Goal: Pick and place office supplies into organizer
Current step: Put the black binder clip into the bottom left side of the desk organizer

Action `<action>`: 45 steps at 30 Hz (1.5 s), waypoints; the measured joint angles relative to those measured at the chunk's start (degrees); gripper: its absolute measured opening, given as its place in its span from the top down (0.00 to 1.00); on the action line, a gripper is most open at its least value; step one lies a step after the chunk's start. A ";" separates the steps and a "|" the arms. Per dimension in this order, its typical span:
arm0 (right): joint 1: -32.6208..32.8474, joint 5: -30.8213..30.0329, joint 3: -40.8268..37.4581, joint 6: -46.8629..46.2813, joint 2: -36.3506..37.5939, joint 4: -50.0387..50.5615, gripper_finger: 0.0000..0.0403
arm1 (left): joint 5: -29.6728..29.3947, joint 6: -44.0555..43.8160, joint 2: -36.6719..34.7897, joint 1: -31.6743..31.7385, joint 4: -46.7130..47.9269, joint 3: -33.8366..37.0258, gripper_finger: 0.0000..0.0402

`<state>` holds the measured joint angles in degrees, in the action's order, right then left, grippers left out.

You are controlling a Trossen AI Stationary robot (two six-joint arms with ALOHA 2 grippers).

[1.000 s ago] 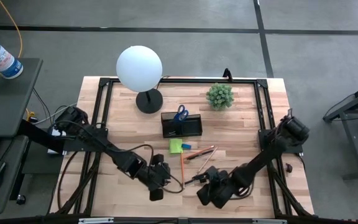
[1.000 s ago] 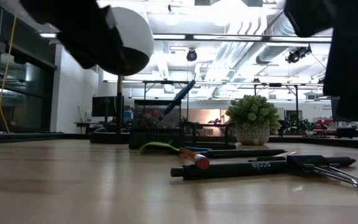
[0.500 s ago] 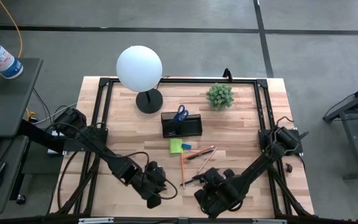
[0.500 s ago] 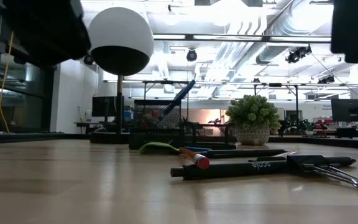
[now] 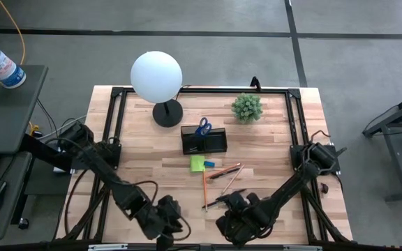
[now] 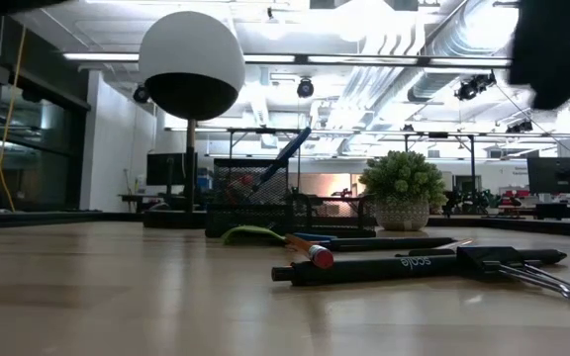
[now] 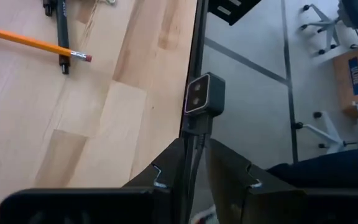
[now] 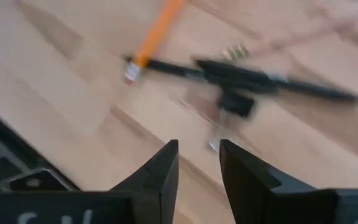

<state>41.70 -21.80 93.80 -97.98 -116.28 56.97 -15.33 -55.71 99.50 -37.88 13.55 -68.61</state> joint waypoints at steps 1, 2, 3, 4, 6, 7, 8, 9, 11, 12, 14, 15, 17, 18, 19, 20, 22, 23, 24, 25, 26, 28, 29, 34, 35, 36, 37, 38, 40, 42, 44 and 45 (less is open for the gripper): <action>-0.43 2.49 0.00 -1.35 -0.05 0.70 0.73 | -0.45 0.01 -0.01 -0.25 0.03 -0.01 0.86; -0.95 5.22 0.00 -2.46 -0.28 0.75 0.73 | -0.55 0.10 0.00 -0.23 0.23 -0.01 0.86; -1.32 7.19 0.00 -3.31 -0.47 0.61 0.73 | -0.49 0.25 0.00 -0.24 0.53 -0.01 0.86; -1.62 8.19 0.00 -4.17 -0.81 0.67 0.73 | -0.30 0.39 -0.01 -0.19 0.78 -0.01 0.86; -2.08 8.76 -0.02 -5.91 -1.73 0.65 0.73 | 0.34 1.08 0.00 -0.12 1.29 -0.01 0.86; -2.32 8.92 -0.02 -6.37 -2.15 0.50 0.73 | 0.59 1.62 0.00 -0.12 1.67 -0.01 0.86; -2.57 9.29 0.00 -6.86 -2.61 0.26 0.73 | 0.77 2.18 0.00 -0.12 2.26 -0.01 0.86; -2.86 9.96 0.00 -7.84 -3.04 0.25 0.73 | 1.13 2.59 -0.02 -0.12 2.94 -0.01 0.86; -3.49 11.44 0.00 -11.05 -3.91 0.61 0.73 | 2.63 2.79 0.00 -0.17 4.13 -0.01 0.86; -3.84 11.92 0.00 -11.99 -4.31 0.53 0.73 | 3.47 2.93 0.00 -0.16 4.53 -0.01 0.86; -4.32 12.01 0.00 -13.04 -4.66 0.15 0.73 | 4.66 3.88 0.00 -0.19 5.25 -0.01 0.86; -4.53 11.96 -0.01 -13.44 -4.66 0.19 0.73 | 5.09 4.55 -0.01 -0.19 5.57 -0.01 0.86; -5.05 12.04 -0.01 -14.16 -4.66 0.23 0.73 | 5.52 5.77 0.00 -0.45 6.12 -0.01 0.86; -5.32 12.33 0.00 -14.40 -4.68 0.18 0.73 | 5.69 6.44 -0.01 -0.45 6.25 -0.01 0.86; -5.62 12.87 0.00 -14.51 -4.69 0.19 0.73 | 5.74 7.17 0.00 -0.45 6.26 -0.01 0.86; -5.96 13.47 0.00 -14.55 -4.69 0.28 0.73 | 6.17 7.73 0.00 -0.47 6.26 -0.01 0.86; -6.62 14.25 0.00 -14.75 -4.99 0.16 0.73 | 7.38 8.95 -0.01 -0.45 6.36 -0.01 0.86; -6.94 14.46 0.00 -14.84 -5.26 0.15 0.73 | 8.05 9.52 0.00 -0.40 6.40 -0.01 0.86; -7.16 14.68 0.00 -14.92 -5.52 0.17 0.73 | 8.31 10.17 0.00 -0.40 6.40 -0.01 0.86; -7.34 15.06 0.00 -14.94 -5.66 0.23 0.73 | 8.41 10.61 -0.02 -0.40 6.40 -0.01 0.86; -7.51 15.73 0.00 -14.93 -5.77 0.33 0.73 | 8.48 11.02 0.00 -0.40 6.42 -0.01 0.86; -7.70 17.62 0.00 -14.75 -6.26 0.24 0.73 | 8.48 11.83 0.00 -0.40 6.48 -0.01 0.86; -7.73 18.43 0.00 -14.59 -6.55 0.38 0.73 | 8.50 12.04 -0.01 -0.38 6.55 -0.01 0.86; -7.92 19.41 0.00 -14.58 -6.81 1.01 0.73 | 8.50 12.24 0.00 -0.40 7.68 -0.01 0.86; -7.94 19.41 0.00 -14.59 -6.81 1.57 0.73 | 8.49 12.35 0.00 -0.40 7.75 -0.01 0.86; -7.94 19.41 0.00 -14.57 -6.81 2.03 0.73 | 8.50 12.47 -0.02 -0.38 7.68 -0.01 0.86; -7.94 19.43 0.00 -14.55 -6.81 2.34 0.73 | 8.48 12.52 -0.02 -0.38 7.68 -0.01 0.86; -8.04 19.50 0.00 -14.52 -6.81 2.52 0.73 | 8.48 12.59 -0.02 -0.40 7.68 -0.01 0.86; -8.22 19.73 0.00 -14.48 -6.81 3.11 0.73 | 8.48 12.62 -0.02 -0.40 7.68 -0.01 0.86; -8.33 19.67 0.00 -14.25 -6.81 3.23 0.73 | 8.46 12.62 -0.01 -0.40 7.66 -0.01 0.86; -8.42 19.71 0.00 -14.02 -6.81 3.36 0.73 | 8.42 12.62 -0.01 -0.40 7.66 -0.01 0.86; -8.42 19.55 0.00 -13.93 -6.81 3.64 0.73 | 8.39 12.62 -0.02 -0.40 7.66 -0.01 0.86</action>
<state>33.28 -2.25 93.80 -111.91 -123.09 60.62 -6.94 -43.09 99.48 -38.28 21.21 -68.62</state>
